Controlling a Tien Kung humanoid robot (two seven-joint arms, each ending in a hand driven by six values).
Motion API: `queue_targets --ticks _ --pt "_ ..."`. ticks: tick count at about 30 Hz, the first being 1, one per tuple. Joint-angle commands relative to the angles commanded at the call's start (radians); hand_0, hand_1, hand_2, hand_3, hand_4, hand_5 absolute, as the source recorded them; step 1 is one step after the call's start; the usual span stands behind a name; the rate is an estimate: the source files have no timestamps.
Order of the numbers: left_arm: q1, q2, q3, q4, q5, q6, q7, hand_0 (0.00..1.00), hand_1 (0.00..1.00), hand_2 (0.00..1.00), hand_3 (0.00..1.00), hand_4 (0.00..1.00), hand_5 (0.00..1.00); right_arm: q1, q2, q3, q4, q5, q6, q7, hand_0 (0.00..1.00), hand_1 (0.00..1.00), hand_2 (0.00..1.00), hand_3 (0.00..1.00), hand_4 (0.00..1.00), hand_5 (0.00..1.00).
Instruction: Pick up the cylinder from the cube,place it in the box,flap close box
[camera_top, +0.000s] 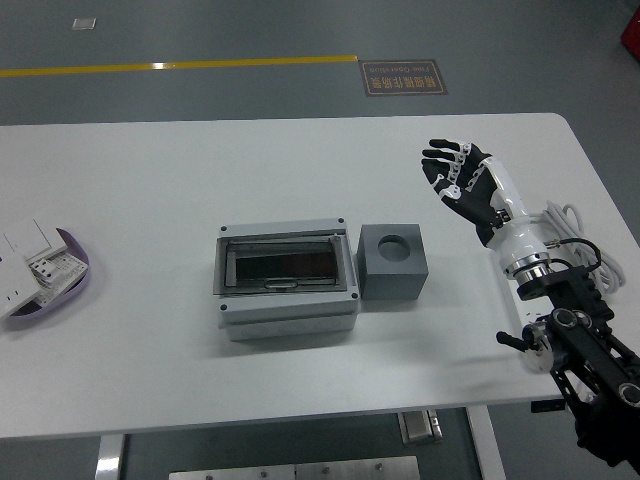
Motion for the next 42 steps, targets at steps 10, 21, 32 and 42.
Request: queue_targets --ticks 10,21,32,42 --pt "0.001 0.002 -0.003 0.000 0.003 0.000 0.001 0.588 0.610 0.605 0.626 0.642 0.173 -0.007 0.004 0.012 -0.005 0.020 0.005 0.024 0.774 0.685 0.674 0.644 0.817 0.217" --pt "0.002 -0.004 -0.012 0.000 0.014 -0.001 0.004 0.588 0.610 0.606 0.626 0.642 0.174 -0.003 0.004 0.016 -0.009 0.023 0.015 0.020 0.774 0.681 0.672 0.643 0.846 0.247" --pt "0.000 -0.002 -0.024 0.000 0.030 -0.002 0.007 0.588 0.610 0.606 0.626 0.643 0.172 -0.001 0.005 0.013 -0.012 0.028 0.024 0.020 0.768 0.677 0.662 0.617 0.849 0.252" --pt "0.001 -0.004 -0.023 0.000 0.029 -0.002 0.009 0.588 0.610 0.606 0.626 0.645 0.174 -0.001 0.003 0.014 -0.013 0.027 0.024 0.018 0.757 0.669 0.657 0.587 0.871 0.290"
